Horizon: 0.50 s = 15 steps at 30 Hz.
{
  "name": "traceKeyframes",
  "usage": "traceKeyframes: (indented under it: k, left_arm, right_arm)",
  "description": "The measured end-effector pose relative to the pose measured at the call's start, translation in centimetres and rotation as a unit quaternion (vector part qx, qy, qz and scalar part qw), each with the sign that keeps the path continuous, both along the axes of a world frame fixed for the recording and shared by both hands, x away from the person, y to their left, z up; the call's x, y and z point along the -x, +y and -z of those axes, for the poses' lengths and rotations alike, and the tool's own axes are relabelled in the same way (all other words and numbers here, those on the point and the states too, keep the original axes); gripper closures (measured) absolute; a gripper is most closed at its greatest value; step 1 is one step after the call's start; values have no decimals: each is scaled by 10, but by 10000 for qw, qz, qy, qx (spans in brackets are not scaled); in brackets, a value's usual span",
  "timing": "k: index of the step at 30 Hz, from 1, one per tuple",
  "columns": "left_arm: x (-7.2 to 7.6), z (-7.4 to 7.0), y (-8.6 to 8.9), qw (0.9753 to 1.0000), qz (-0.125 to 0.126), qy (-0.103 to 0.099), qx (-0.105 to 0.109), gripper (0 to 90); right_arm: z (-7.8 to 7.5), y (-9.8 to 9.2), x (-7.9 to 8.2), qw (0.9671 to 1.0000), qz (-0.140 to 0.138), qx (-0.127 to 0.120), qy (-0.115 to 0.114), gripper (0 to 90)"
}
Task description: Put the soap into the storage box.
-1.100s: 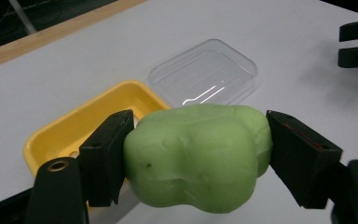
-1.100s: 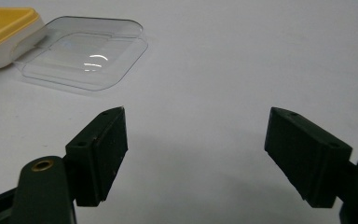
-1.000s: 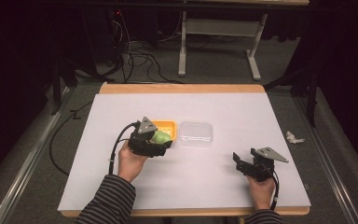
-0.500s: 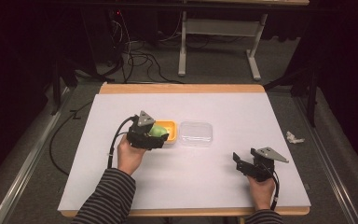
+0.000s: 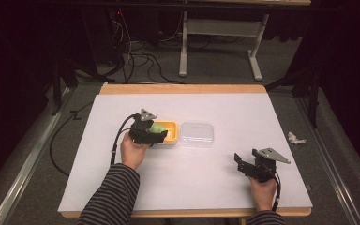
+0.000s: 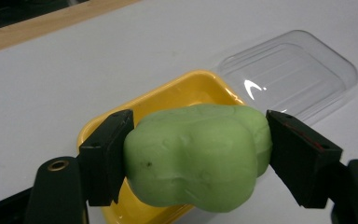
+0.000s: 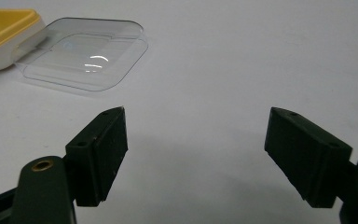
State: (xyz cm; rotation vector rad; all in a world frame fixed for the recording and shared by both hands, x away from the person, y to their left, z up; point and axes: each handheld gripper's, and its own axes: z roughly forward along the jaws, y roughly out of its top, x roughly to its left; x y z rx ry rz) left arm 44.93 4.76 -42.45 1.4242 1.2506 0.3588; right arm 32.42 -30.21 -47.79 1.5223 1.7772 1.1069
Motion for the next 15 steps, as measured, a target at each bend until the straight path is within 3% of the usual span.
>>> traceKeyframes:
  k: [4, 8, 15]
  left_arm:
    - [-6, 7, 0, 9997, -111, -15, -202, 270]
    - [-9, 10, 0, 9997, -155, -1, -183, 270]
    - [-18, 19, -1, 9994, -241, 194, -180, 269]
  right_arm:
    - [0, 0, 0, 10000, -3, -1, -8, 218]
    - [0, 0, 0, 10000, -14, 2, 4, 218]
    - [0, 0, 0, 10000, -10, -8, -10, 218]
